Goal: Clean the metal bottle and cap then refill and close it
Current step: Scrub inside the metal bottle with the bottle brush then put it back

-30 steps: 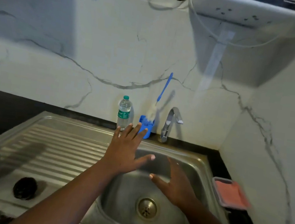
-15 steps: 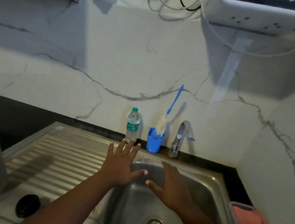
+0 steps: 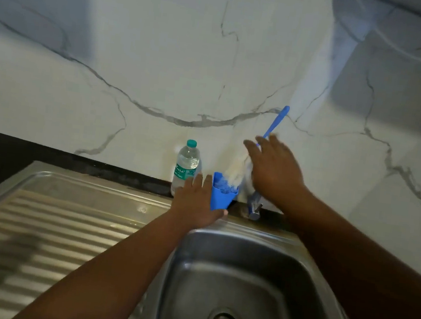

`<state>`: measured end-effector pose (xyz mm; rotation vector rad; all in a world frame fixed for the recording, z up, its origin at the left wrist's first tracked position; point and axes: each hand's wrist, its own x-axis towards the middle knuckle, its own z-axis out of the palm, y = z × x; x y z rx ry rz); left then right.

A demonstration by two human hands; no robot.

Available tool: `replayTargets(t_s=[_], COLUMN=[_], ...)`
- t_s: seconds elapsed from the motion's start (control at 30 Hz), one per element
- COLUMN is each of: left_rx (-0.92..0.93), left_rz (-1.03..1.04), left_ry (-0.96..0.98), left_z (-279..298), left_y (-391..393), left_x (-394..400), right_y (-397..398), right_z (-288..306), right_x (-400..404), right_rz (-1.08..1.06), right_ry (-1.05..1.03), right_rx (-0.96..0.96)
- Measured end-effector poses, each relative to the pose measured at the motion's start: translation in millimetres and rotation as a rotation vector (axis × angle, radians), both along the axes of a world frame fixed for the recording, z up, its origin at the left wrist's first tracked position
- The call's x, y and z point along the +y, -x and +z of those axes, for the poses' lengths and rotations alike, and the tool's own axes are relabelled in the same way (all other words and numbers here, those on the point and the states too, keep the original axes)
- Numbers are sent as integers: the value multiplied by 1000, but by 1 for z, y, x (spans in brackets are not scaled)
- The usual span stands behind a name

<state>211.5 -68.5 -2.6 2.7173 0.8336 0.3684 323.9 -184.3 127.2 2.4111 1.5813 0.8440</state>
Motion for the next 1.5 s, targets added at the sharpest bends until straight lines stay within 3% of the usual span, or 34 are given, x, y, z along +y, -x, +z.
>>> replayTargets(t_s=[0.17,0.37,0.67,0.8,1.07,1.5], left_rx=[-112,-154,-371,-447,-509,-271], left_rz=[74,145,269,258,239,207], left_ry=[248,350,525,534,551,452], left_z=[-18,-34,-58,-68,-74,-55], left_y=[-37,-70,-99,-98,-100,-97], left_x=[4,10,17,20,20,26], right_y=[-30,-50,-76,-79,-80,-73], right_z=[40,59,56,52,41,69], right_x=[26,39,34,37,40,8], right_rz=[-18,-97,-111,-73,-82,-145], right_ry=[149,310,447,464,440,341], right_rx=[-313,-457,-463,-387,-474,-425])
